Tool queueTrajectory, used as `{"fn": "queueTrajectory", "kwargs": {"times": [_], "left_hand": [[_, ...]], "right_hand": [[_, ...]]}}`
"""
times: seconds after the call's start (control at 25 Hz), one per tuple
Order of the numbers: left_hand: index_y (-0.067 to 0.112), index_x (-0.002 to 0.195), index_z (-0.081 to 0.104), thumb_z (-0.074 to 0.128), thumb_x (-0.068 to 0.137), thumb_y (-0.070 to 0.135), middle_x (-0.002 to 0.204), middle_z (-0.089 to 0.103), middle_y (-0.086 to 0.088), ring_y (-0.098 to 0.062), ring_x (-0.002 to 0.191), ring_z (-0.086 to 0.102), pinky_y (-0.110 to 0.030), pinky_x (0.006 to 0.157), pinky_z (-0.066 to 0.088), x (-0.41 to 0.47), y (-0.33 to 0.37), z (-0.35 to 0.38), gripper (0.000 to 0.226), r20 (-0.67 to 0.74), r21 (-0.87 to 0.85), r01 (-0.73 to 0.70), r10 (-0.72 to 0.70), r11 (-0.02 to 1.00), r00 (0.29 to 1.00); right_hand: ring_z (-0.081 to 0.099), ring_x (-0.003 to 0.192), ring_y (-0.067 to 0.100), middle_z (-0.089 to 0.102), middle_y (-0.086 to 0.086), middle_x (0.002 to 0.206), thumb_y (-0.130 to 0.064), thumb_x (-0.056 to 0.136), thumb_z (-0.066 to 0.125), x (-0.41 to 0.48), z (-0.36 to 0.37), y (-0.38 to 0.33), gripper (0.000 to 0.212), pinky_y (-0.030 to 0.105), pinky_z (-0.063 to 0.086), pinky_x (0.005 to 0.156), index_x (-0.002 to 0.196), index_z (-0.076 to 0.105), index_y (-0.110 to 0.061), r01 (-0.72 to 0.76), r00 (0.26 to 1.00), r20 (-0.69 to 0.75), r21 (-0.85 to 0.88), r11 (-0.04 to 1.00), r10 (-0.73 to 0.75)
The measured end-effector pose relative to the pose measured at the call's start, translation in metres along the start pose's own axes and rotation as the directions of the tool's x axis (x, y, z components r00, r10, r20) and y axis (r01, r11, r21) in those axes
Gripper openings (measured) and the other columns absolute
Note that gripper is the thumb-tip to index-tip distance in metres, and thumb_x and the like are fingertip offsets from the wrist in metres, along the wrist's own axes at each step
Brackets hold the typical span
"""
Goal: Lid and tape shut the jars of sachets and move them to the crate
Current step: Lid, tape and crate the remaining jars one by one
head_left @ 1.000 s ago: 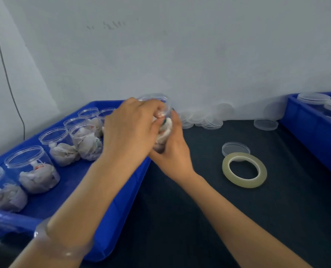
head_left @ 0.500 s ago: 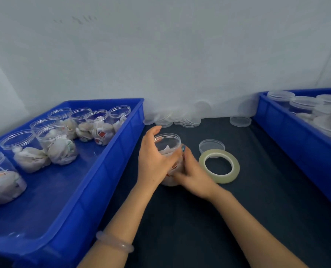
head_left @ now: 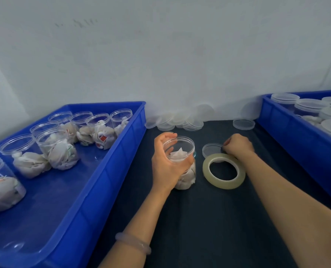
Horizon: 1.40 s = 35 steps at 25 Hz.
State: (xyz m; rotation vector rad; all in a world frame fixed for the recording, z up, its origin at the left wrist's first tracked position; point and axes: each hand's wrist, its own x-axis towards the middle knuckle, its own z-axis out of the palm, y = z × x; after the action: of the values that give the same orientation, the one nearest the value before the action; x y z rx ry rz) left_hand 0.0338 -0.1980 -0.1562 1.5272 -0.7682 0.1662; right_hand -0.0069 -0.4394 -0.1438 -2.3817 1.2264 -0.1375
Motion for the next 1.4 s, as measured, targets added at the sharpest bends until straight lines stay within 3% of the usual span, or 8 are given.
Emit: {"fn": "queueTrajectory", "kwargs": {"times": [0.16,0.32,0.6,0.76,1.0,1.12,1.2,1.4], "left_hand": [[0.034,0.122,0.049,0.085,0.065,0.031,0.128,0.060,0.016,-0.009,0.121,0.059,-0.036,0.104,0.048,0.003,-0.002,0.001,0.068,0.035,-0.046,-0.001,0.003,0.999,0.999],[0.029,0.129,0.047,0.088,0.068,0.022,0.128,0.061,0.014,-0.009,0.123,0.058,-0.032,0.105,0.047,0.001,-0.003,0.003,0.074,0.082,-0.073,0.005,0.001,0.997,0.997],[0.029,0.152,0.025,0.086,0.063,0.042,0.137,0.047,0.029,0.002,0.125,0.053,-0.012,0.097,0.044,-0.004,0.002,0.006,0.109,0.112,-0.121,0.061,-0.048,0.991,0.993],[0.030,0.156,0.014,0.089,0.065,0.040,0.141,0.045,0.029,-0.001,0.125,0.055,-0.022,0.104,0.047,-0.005,0.001,0.004,0.118,0.115,-0.117,0.055,-0.041,0.992,0.993],[0.039,0.133,0.043,0.085,0.066,0.048,0.126,0.059,0.021,-0.006,0.119,0.059,-0.022,0.093,0.052,-0.005,0.001,0.001,0.080,0.113,-0.128,0.029,-0.015,0.991,0.993],[0.036,0.129,0.047,0.081,0.071,0.050,0.122,0.058,0.021,-0.009,0.119,0.059,-0.024,0.093,0.052,-0.005,0.002,0.000,0.068,0.120,-0.134,0.022,-0.006,0.991,0.993],[0.031,0.129,0.047,0.080,0.072,0.050,0.122,0.058,0.020,-0.010,0.120,0.058,-0.025,0.095,0.052,-0.005,0.002,0.000,0.068,0.121,-0.125,0.010,0.006,0.992,0.993],[0.027,0.121,0.051,0.083,0.068,0.047,0.124,0.060,0.012,-0.014,0.118,0.060,-0.034,0.096,0.053,-0.006,0.006,0.002,0.066,0.081,-0.113,-0.007,0.016,0.994,0.997]], "right_hand": [[0.058,0.107,0.036,0.061,0.018,0.120,-0.019,0.101,0.049,-0.002,0.001,0.003,0.022,0.041,0.048,0.079,0.118,0.057,-0.007,0.045,0.993,-0.104,-0.017,0.999,-0.047],[0.062,0.101,0.038,0.065,0.019,0.114,-0.020,0.103,0.049,-0.015,0.001,-0.006,0.021,0.048,0.052,0.080,0.119,0.047,-0.008,0.181,0.933,-0.350,0.237,0.954,-0.090],[0.066,0.094,-0.003,0.068,-0.024,0.098,-0.019,0.095,0.066,-0.082,-0.005,-0.046,0.019,0.020,0.055,0.085,0.112,0.067,-0.026,0.712,0.693,-0.624,0.511,0.482,-0.361],[0.066,0.103,0.008,0.069,-0.016,0.106,-0.001,0.094,0.062,-0.115,0.012,-0.041,0.028,0.029,0.056,0.089,0.109,0.067,-0.023,0.862,0.506,-0.606,0.364,0.352,-0.613],[0.062,0.114,0.013,0.066,-0.002,0.113,0.012,0.090,0.057,-0.127,0.020,-0.014,0.031,0.029,0.052,0.097,0.109,0.066,-0.011,0.891,0.433,-0.537,0.378,0.253,-0.724],[0.057,0.123,0.012,0.061,-0.002,0.124,-0.007,0.097,0.057,-0.129,0.025,-0.008,0.024,0.035,0.049,0.103,0.121,0.060,-0.009,0.844,0.507,-0.492,0.449,0.293,-0.707],[0.049,0.133,0.011,0.052,-0.006,0.139,-0.032,0.098,0.057,-0.129,0.028,-0.003,0.046,0.033,0.044,0.109,0.138,0.046,-0.013,0.732,0.612,-0.389,0.608,0.307,-0.689],[0.052,0.129,0.004,0.053,-0.018,0.139,-0.029,0.080,0.077,-0.128,0.053,-0.001,0.085,0.021,0.046,0.101,0.149,0.028,-0.028,0.575,0.664,-0.110,0.708,0.410,-0.740]]}}
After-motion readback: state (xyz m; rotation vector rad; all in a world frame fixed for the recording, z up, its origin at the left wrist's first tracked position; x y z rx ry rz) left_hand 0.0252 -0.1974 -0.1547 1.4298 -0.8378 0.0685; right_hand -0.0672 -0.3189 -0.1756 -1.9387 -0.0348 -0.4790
